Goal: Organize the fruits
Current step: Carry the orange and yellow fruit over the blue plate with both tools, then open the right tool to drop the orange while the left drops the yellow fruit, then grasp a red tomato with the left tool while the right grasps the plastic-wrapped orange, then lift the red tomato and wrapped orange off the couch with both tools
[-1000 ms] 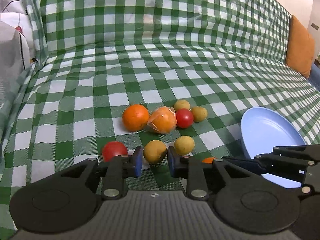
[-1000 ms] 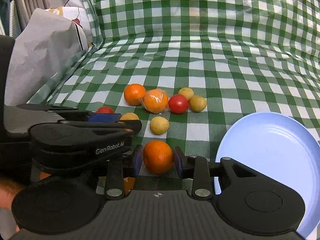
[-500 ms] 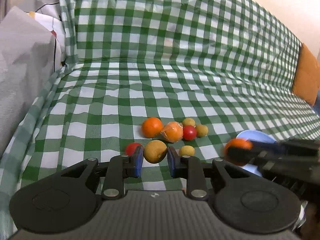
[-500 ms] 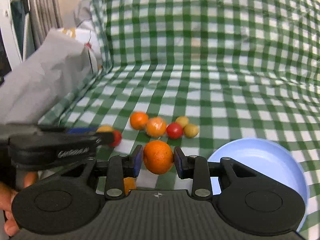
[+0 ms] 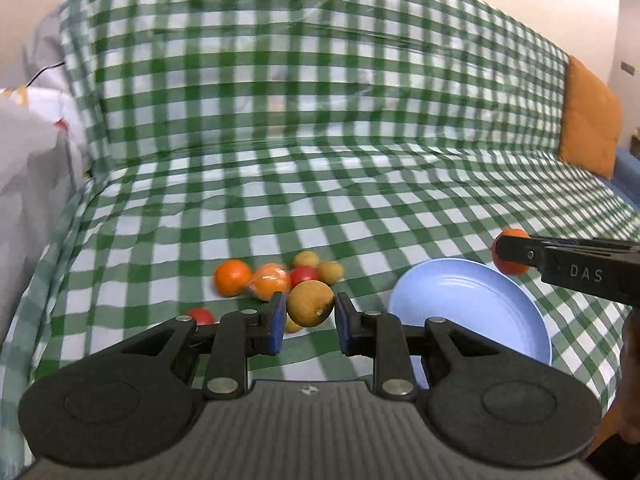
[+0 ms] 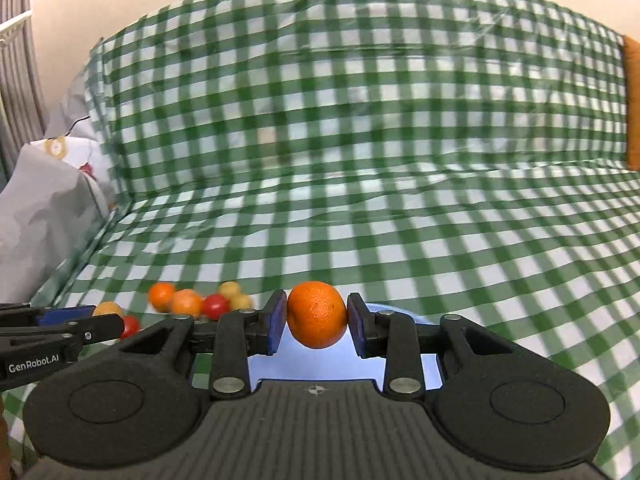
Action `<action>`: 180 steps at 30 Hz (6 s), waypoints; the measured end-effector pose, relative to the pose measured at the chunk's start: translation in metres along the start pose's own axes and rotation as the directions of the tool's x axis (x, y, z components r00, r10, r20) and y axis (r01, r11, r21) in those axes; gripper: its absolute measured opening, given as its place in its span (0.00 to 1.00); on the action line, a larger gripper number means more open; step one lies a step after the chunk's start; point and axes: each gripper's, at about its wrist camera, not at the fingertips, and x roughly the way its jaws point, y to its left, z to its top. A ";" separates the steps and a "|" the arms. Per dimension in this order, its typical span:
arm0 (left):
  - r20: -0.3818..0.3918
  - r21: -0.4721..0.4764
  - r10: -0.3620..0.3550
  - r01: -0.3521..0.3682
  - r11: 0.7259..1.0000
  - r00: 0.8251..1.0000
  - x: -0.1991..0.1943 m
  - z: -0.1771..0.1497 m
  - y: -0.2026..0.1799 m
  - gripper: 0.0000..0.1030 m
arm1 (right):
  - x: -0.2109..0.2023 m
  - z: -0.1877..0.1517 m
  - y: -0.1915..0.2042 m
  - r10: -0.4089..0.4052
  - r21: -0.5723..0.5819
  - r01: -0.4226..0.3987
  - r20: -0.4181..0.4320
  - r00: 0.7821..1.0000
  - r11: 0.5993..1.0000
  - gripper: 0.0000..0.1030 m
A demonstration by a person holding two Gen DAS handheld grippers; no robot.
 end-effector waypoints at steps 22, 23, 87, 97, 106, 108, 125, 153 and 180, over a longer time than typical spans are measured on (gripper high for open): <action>-0.031 0.112 -0.138 0.141 0.984 0.990 0.033 0.002 -0.087 0.28 | 0.003 -0.006 -0.048 -0.109 -0.045 0.106 -0.050 0.993 0.993 0.34; -0.032 0.112 -0.138 0.141 0.984 0.990 0.033 0.002 -0.088 0.28 | 0.008 -0.005 -0.045 -0.109 -0.046 0.106 -0.053 0.993 0.993 0.34; -0.043 0.096 -0.157 0.160 0.982 0.987 0.028 0.006 -0.082 0.35 | 0.010 -0.005 -0.036 -0.155 -0.045 0.152 -0.055 0.986 0.987 0.50; -0.027 0.085 -0.132 0.134 0.987 0.991 0.014 0.008 -0.069 0.35 | 0.006 -0.006 -0.029 -0.142 -0.041 0.141 -0.027 0.989 0.989 0.50; -0.001 0.207 -0.076 0.075 0.975 0.997 -0.001 0.028 -0.028 0.31 | -0.003 -0.005 -0.007 -0.102 -0.041 0.102 0.017 0.995 0.994 0.50; 0.001 0.186 -0.059 0.058 0.981 0.998 0.000 0.025 -0.010 0.31 | -0.004 -0.006 0.001 -0.090 -0.051 0.092 0.025 0.996 0.994 0.49; -0.245 -0.211 0.071 -0.124 0.970 0.967 0.051 0.021 0.086 0.41 | 0.027 -0.024 0.103 0.276 -0.213 -0.292 -0.102 0.956 0.933 0.40; -0.360 -0.177 0.101 -0.174 0.969 0.927 0.102 0.014 0.085 0.29 | 0.076 -0.066 0.146 0.263 -0.314 -0.379 -0.354 0.898 0.871 0.37; -0.416 -0.136 0.032 -0.097 0.986 0.909 0.100 0.007 0.079 0.30 | 0.077 -0.063 0.137 0.212 -0.295 -0.314 -0.330 0.920 0.902 0.34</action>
